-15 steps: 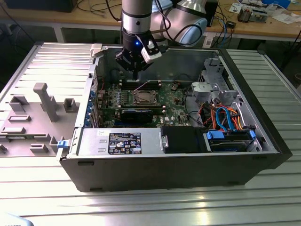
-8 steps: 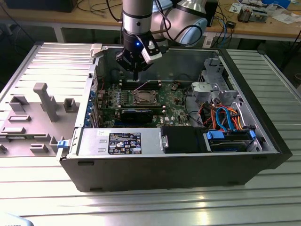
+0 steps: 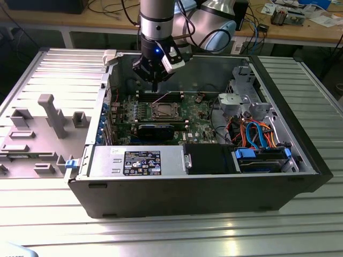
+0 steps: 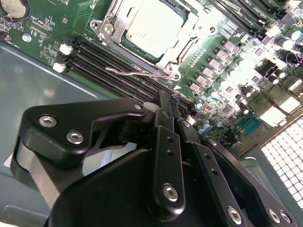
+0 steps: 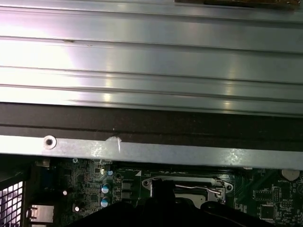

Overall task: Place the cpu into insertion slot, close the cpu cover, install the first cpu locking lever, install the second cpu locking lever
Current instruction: 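Install the first cpu locking lever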

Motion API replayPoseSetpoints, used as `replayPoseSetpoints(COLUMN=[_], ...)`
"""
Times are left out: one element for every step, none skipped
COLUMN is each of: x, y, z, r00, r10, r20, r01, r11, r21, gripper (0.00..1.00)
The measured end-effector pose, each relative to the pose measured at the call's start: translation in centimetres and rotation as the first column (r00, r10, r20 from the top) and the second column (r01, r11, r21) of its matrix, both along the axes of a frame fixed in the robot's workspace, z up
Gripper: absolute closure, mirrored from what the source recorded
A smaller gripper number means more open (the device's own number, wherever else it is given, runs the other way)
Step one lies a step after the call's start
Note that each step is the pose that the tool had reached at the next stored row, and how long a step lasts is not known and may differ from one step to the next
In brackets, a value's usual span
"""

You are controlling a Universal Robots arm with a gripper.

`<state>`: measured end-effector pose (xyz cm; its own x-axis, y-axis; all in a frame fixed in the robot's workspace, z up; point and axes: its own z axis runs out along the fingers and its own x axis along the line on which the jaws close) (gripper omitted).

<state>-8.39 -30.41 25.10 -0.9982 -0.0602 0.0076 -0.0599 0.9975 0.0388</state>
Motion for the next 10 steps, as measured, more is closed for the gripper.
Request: replayPoseSetpoints(x=[0.08,0.12,0.17,0.23,0.29,0.3,0.31,0.32,0.33,0.34], y=[0.0,0.0,0.01,0.01,0.01,0.01,0.01,0.01,0.01,0.01], z=[-0.11,-0.17,-0.24,-0.31,-0.38,-0.4,-0.41,-0.42,-0.44,-0.46], r00=[1.0,1.0,1.0,1.0,1.0,1.0,1.0,1.0,1.0,1.0], r10=[0.0,0.0,0.0,0.0,0.0,0.0,0.0,0.0,0.0,0.0], r20=[0.0,0.0,0.0,0.0,0.0,0.0,0.0,0.0,0.0,0.0], r01=[0.0,0.0,0.0,0.0,0.0,0.0,0.0,0.0,0.0,0.0], r11=[1.0,1.0,1.0,1.0,1.0,1.0,1.0,1.0,1.0,1.0], r21=[0.0001,0.0,0.0001,0.0001,0.0001,0.0,0.0,0.0,0.0,0.0], gripper=[0.89,0.89,0.89,0.89,0.89,0.89,0.89,0.89,0.89,0.89])
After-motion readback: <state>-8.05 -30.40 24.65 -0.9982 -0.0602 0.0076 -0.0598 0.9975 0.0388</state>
